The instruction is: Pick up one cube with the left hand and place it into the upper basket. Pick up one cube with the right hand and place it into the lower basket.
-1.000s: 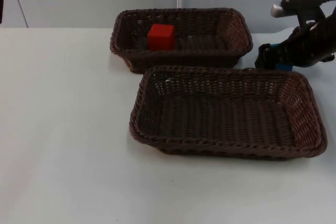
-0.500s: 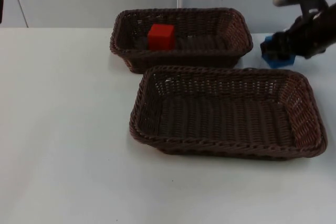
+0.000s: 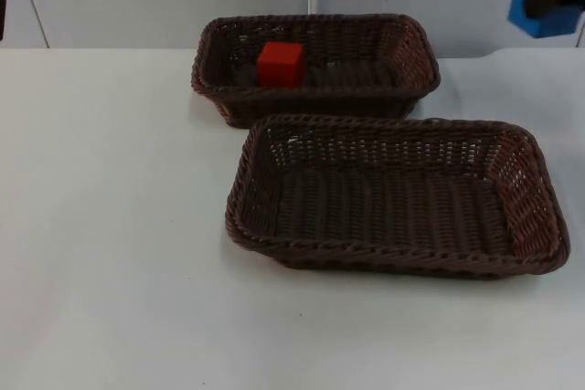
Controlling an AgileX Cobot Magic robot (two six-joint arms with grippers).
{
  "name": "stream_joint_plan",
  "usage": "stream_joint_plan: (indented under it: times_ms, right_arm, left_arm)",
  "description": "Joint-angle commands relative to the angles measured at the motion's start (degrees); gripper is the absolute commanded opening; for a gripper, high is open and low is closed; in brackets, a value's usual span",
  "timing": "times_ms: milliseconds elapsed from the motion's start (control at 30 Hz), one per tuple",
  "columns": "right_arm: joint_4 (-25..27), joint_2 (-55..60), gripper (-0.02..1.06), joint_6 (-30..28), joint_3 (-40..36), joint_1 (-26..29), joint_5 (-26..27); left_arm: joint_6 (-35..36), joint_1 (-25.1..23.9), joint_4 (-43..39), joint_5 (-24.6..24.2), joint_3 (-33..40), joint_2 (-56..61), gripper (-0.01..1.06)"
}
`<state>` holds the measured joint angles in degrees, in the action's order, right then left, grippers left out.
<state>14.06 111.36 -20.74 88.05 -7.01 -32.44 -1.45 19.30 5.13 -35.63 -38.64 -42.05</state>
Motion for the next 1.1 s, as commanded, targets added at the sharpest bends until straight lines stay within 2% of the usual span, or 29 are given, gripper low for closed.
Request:
stream_joint_plan:
  times_ms: [0, 67, 100, 267, 500, 733, 1067]
  right_arm:
    - [-3.27, -2.34, 0.0, 2.24, 0.41, 0.45, -4.39]
    - [-9.22, -4.58, 0.0, 4.8, 0.41, 0.48, -8.94]
    - [-9.99, -5.35, 0.0, 5.06, 0.41, 0.48, -10.18]
    - [-10.52, -8.42, 0.0, 5.06, 0.41, 0.48, -13.7]
    - [-10.52, -11.35, 0.0, 6.59, 0.41, 0.48, -15.2]
    - [-10.52, -14.81, 0.0, 6.59, 0.41, 0.48, -19.0]
    - [-9.39, -19.18, 0.0, 6.75, -3.84, 0.48, -18.59]
  left_arm:
    - [0.43, -0.08, 0.42, 0.31, 0.37, 0.3, 0.87]
    - [0.43, -0.08, 0.42, 0.31, 0.37, 0.3, 0.87]
    - [0.43, -0.08, 0.42, 0.31, 0.37, 0.3, 0.87]
    - [0.43, -0.08, 0.42, 0.31, 0.37, 0.3, 0.87]
    - [0.43, -0.08, 0.42, 0.31, 0.37, 0.3, 0.87]
    - [0.43, -0.08, 0.29, 0.31, 0.37, 0.3, 0.87]
    - [0.43, -0.08, 0.29, 0.31, 0.37, 0.3, 0.87]
